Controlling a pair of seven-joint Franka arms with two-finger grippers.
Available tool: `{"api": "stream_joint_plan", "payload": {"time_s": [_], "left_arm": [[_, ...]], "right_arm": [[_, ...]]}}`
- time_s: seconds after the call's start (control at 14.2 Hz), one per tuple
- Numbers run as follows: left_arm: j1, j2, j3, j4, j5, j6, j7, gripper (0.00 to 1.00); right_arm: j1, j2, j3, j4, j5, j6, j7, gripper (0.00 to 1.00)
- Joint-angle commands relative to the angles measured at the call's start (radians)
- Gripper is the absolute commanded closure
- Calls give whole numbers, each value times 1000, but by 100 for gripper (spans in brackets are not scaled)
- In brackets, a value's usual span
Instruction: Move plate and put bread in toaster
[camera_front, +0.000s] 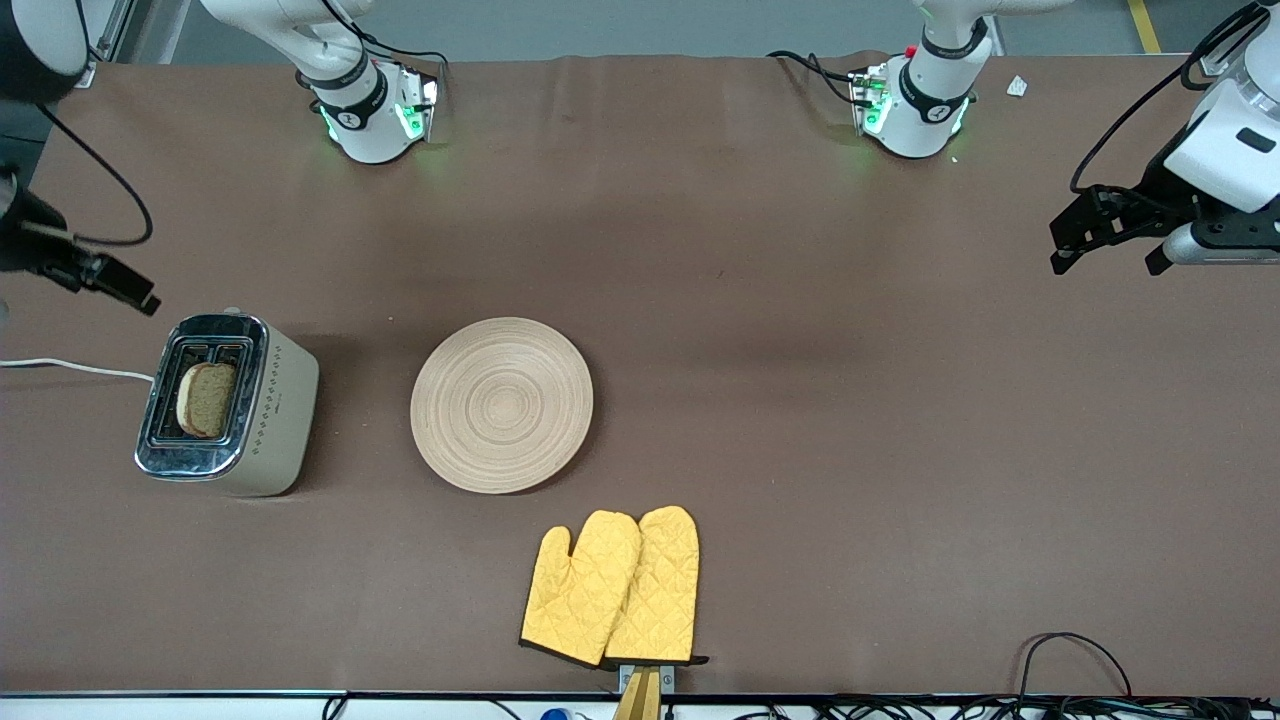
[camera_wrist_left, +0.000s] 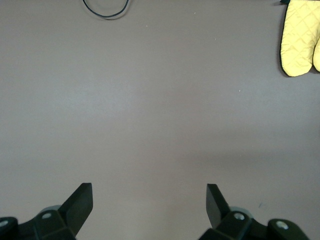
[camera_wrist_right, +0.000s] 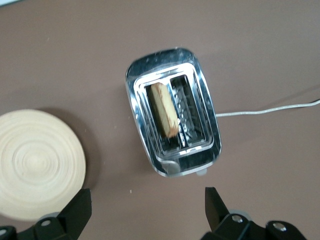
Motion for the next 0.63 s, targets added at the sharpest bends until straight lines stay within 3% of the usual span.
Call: {"api": "stream_joint_plan", "payload": {"time_s": [0.0,0.56], "left_arm": [[6,-6,-3,3,-2,-14,16,0],[6,12,0,32,1,-14,13,0]], "right_arm": [[-1,-67,3,-49,19,-22,-64,0],[-2,-62,0,51,18,-145,-239,0]]}}
